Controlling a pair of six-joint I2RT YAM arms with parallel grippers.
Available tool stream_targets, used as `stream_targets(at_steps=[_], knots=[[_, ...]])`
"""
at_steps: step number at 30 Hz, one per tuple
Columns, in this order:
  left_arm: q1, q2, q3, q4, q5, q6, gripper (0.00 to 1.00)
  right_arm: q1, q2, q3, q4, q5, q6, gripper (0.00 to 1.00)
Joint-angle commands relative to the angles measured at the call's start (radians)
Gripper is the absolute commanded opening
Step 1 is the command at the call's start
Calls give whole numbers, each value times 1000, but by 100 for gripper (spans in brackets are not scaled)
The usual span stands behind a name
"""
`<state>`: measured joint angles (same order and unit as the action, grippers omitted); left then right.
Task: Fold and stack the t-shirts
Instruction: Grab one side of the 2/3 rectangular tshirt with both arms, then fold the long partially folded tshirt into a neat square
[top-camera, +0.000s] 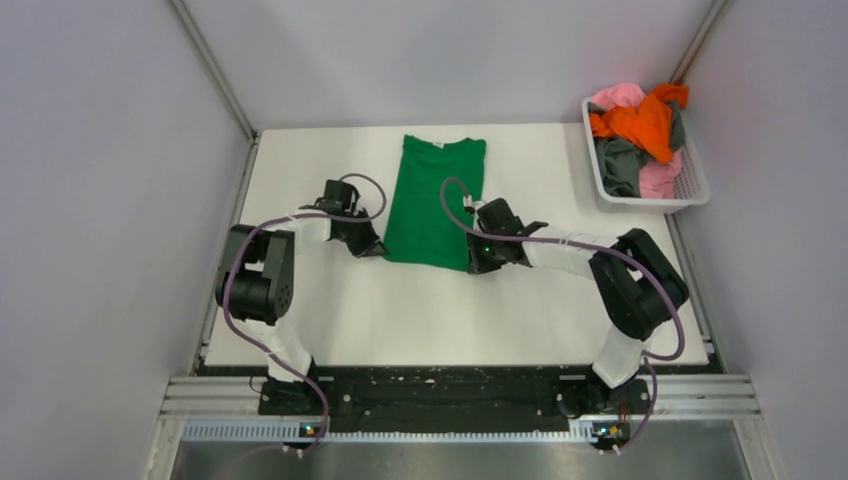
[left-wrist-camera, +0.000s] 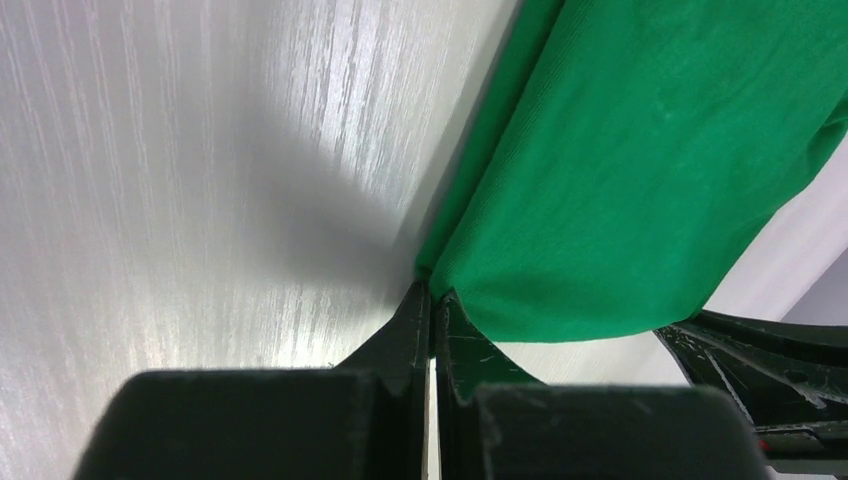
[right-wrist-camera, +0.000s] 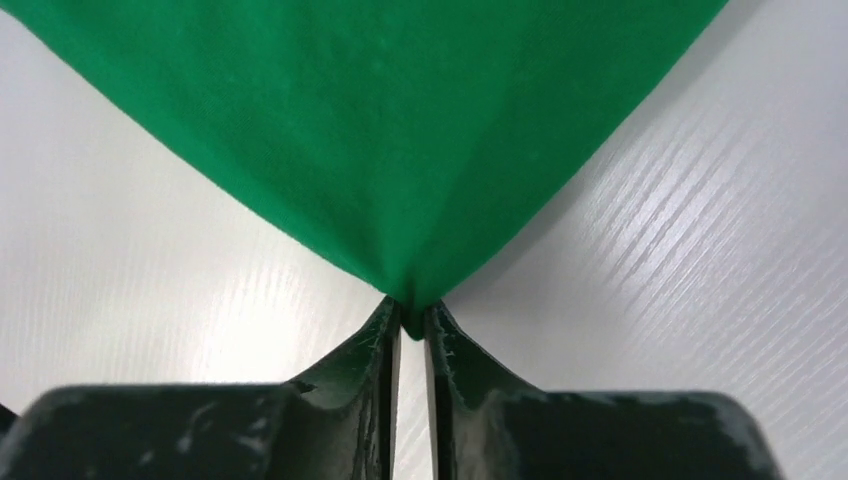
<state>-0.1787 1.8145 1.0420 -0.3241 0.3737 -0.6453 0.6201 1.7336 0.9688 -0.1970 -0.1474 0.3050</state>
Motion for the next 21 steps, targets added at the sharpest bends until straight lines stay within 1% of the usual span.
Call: stream_targets(at_steps=[1,2,4,6,8,10,12,14,17,19,21], knots=[[-17,-55,-93,-45,-52,-6,0,8,-15,-64,-80,-29,-9,4],[-22,-82,-114,-56,-46,-17,0,7,-34,-73,-93,-52,-9,0],[-45,-153,-164,-79,-19,-35,0,7,-80,-87,-136,-115,-9,0],[-84,-238,-193,-136,-8,-37,0,7,-134,-97,-188,-186,-23,0],[-132,-322,-187,-210,-37,-28,0,6,-193,-101,-239,-257,-34,0],[-154,-393,-169,-242,13,-19,0,-2,-248,-95,-296,-303,-43,0],[-154,-442,-151,-253,71,-19,0,-28,-277,-70,-359,-306,-68,0],[-151,-479,-127,-259,87,-10,0,-73,-302,-41,-398,-333,-92,0],[-139,-473,-61,-246,85,16,0,-151,-331,6,-376,-382,-96,0],[-124,-432,-12,-208,93,27,0,-201,-337,39,-308,-389,-73,0],[-101,-373,51,-136,108,23,0,-245,-324,67,-222,-427,-40,0]])
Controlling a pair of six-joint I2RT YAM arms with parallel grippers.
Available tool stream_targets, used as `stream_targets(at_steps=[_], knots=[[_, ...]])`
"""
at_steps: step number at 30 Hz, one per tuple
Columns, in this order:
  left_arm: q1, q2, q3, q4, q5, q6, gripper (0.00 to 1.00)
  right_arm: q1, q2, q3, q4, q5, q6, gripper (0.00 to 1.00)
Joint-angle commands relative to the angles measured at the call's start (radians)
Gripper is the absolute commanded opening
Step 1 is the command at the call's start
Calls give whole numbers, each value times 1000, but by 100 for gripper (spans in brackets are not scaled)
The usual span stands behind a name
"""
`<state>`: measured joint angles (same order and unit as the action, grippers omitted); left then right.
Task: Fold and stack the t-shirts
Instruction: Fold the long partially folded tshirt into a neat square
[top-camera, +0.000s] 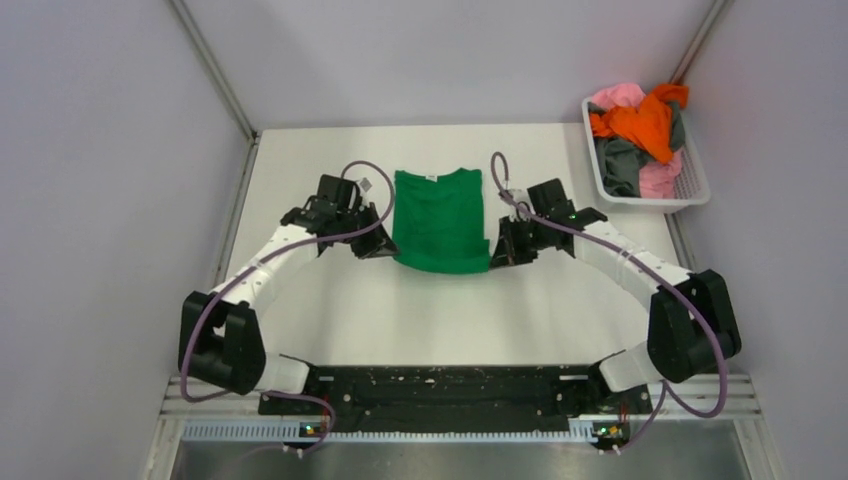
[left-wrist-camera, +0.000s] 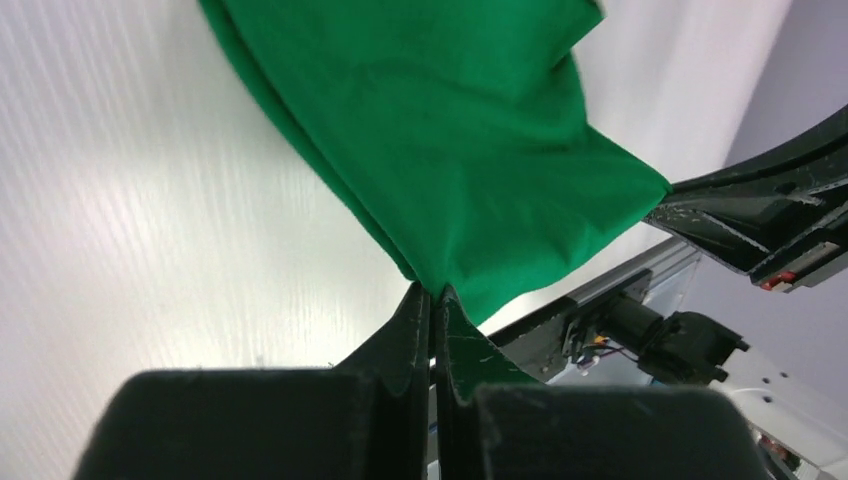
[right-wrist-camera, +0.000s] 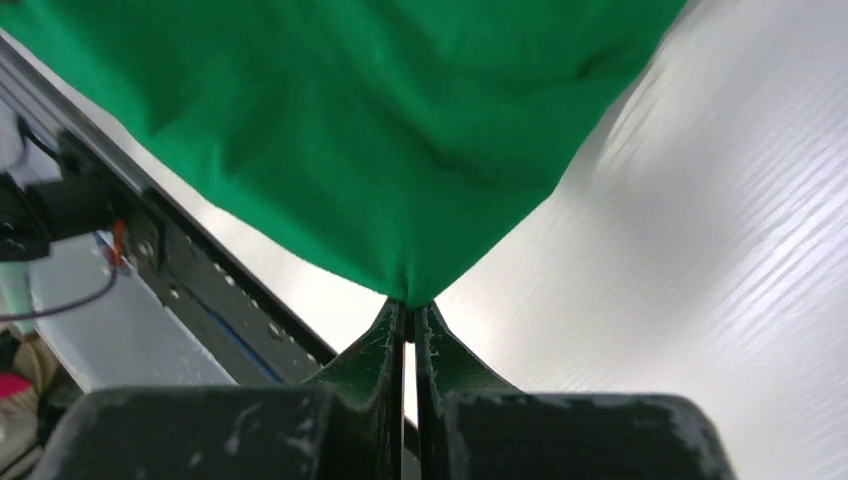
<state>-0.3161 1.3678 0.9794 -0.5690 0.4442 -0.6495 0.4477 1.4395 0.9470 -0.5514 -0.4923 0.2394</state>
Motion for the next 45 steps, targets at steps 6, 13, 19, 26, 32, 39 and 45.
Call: stream_targets(at_steps=[6,13,19,26,32,39,45], knots=[[87,262,371,171,-17,-4,0,-154,117,243,268,-75,82,0],[127,442,550,196,-57,-1,0,-195,295,426,328,-124,112,0],[144,544,669,224,-103,-13,0,-236,413,563,328,-148,123,0],[159,653,768,244,-155,-11,0,-250,585,709,330,-132,112,0],[163,807,921,252,-176,-2,0,-253,716,843,342,-75,51,0],[163,975,1120,239,-209,-4,29,-253,873,984,365,48,37,7],[163,979,1181,228,-211,12,99,-256,946,1133,316,70,60,90]])
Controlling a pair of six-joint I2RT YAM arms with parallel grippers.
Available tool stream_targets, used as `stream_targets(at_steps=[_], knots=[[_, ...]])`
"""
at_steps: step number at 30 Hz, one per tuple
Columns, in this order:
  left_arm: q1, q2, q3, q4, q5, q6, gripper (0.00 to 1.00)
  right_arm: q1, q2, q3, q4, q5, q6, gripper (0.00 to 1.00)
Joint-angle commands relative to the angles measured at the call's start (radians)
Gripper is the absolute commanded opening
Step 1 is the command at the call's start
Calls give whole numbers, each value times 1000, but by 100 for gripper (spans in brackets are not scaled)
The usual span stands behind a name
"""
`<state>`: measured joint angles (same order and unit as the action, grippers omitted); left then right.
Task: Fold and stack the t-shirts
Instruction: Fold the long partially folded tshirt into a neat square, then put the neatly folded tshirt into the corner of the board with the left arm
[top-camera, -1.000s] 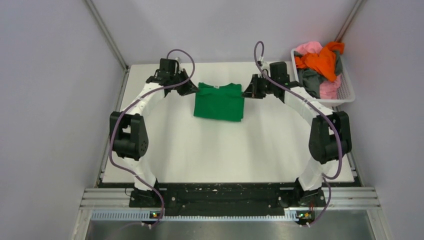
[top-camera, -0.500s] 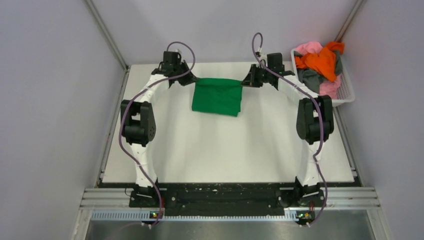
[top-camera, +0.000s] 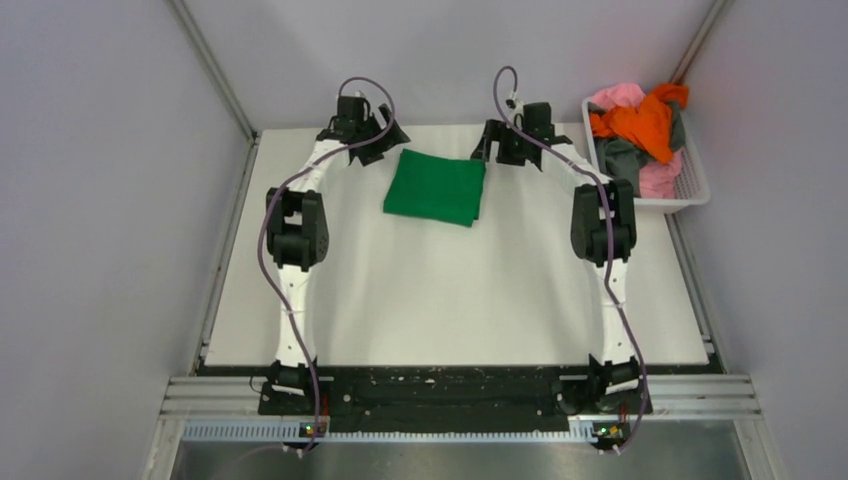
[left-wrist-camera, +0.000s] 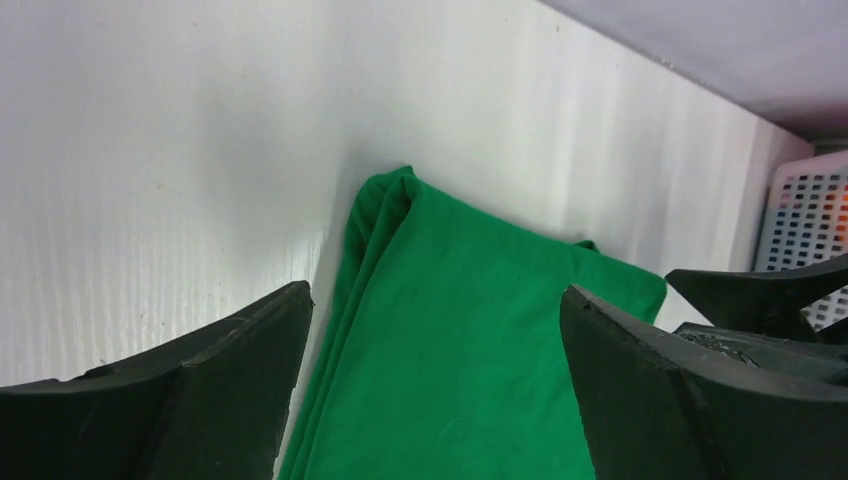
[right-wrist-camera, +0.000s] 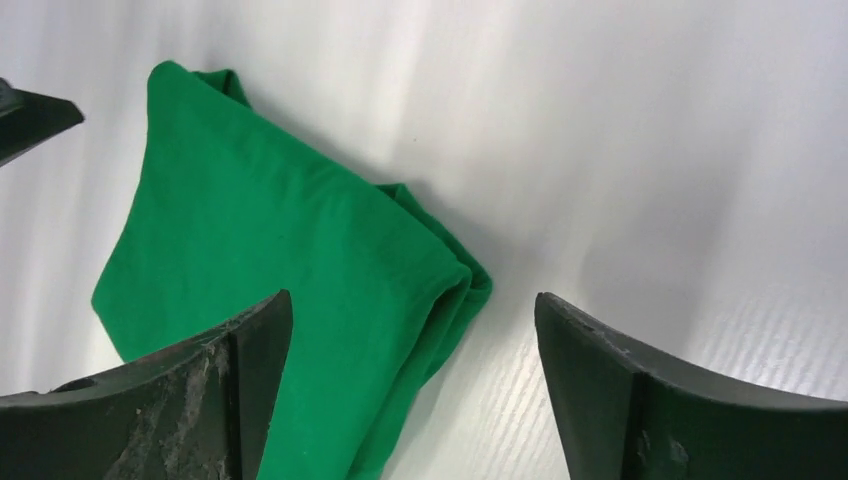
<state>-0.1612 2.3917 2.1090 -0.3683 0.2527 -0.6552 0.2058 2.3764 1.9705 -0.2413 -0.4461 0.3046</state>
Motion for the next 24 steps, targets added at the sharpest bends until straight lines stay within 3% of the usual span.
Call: stream_targets(at_steps=[1,5,10,12,19,23,24], knots=[[8,-70,21,38,-24,26,99,-13,-9,91,8,17,-5,91],[8,-117,-107,38,14,82,99,-13,-141,-98,65,25,-11,92],[-2,-81,-122,-90,22,198,93,-13,-343,-391,143,49,-4,93],[-8,-64,-122,-105,34,218,87,-13,-422,-494,160,64,-3,99],[-33,22,-95,-110,69,219,55,-13,-583,-647,115,131,-40,99],[-48,57,-85,-114,14,214,47,-14,-658,-706,114,158,-42,99],[-51,66,-75,-126,-3,215,41,-13,-675,-717,114,161,-44,99]])
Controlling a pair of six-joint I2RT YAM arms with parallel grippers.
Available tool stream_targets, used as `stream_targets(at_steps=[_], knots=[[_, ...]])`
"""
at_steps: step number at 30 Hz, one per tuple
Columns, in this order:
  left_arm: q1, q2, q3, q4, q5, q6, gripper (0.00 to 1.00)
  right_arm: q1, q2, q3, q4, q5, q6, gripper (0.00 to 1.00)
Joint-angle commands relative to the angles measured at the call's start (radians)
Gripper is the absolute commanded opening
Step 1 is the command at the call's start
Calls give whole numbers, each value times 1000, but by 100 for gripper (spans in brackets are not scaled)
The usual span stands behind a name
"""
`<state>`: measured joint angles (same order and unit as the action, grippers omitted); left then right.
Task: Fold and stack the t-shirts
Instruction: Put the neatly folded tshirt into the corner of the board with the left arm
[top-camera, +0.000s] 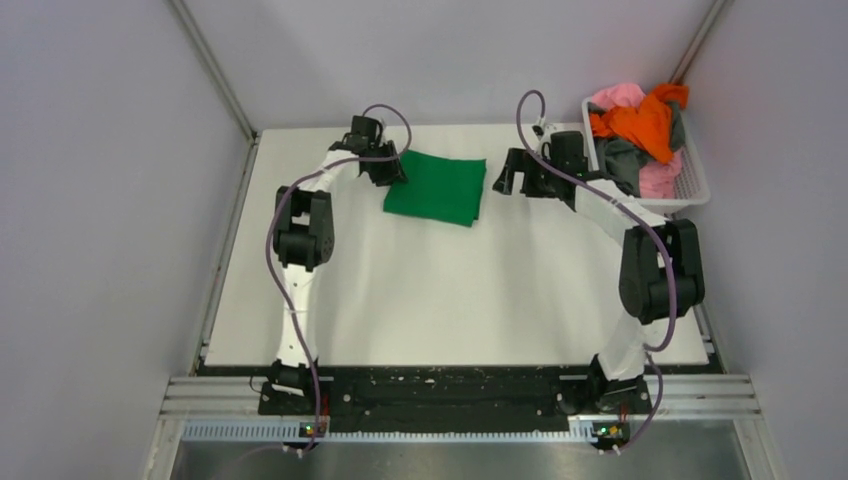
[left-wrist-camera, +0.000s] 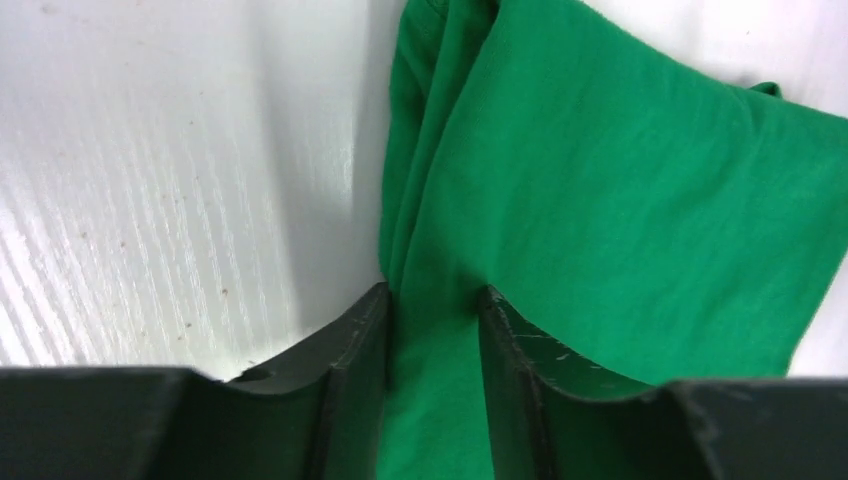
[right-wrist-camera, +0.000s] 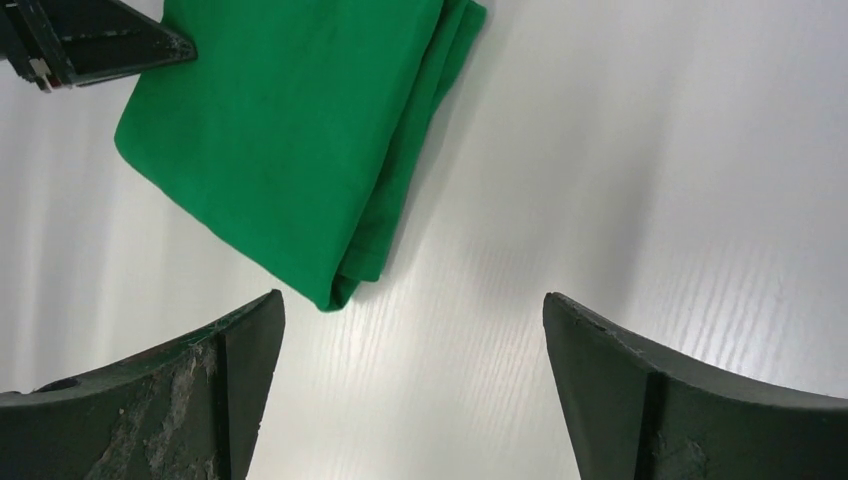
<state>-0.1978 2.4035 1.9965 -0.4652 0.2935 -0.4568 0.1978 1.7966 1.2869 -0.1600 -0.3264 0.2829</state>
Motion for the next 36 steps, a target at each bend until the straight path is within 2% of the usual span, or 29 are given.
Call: stream_targets(at_steps=[1,3,4,8,13,21,26,31,32,33,35,36], knots=[[-16,59,50,-43,-56,14,31,-6,-110,-44,35,48,-23,99],[-17,55,54,-63,-131,0,3,-6,-140,-63,34,68,-28,99],[-16,46,54,-75,-191,-7,0,-5,-152,-72,31,79,-30,99],[-1,-10,51,-111,-449,-11,0,-5,-199,-108,23,116,-48,99],[65,-65,50,-101,-613,46,0,-5,-235,-136,4,150,-78,99],[238,-41,105,7,-702,184,0,-5,-267,-156,-52,205,-104,99],[302,8,182,91,-728,273,0,-5,-266,-158,-70,230,-113,99],[354,60,281,105,-708,227,0,-5,-249,-139,-100,256,-136,99],[363,64,289,111,-702,217,4,-6,-247,-135,-105,261,-139,99],[369,64,291,121,-703,209,17,-5,-245,-132,-108,264,-140,99],[375,57,293,132,-718,201,68,-5,-241,-132,-108,270,-143,99],[376,46,292,136,-728,201,90,-6,-240,-131,-108,273,-142,99]])
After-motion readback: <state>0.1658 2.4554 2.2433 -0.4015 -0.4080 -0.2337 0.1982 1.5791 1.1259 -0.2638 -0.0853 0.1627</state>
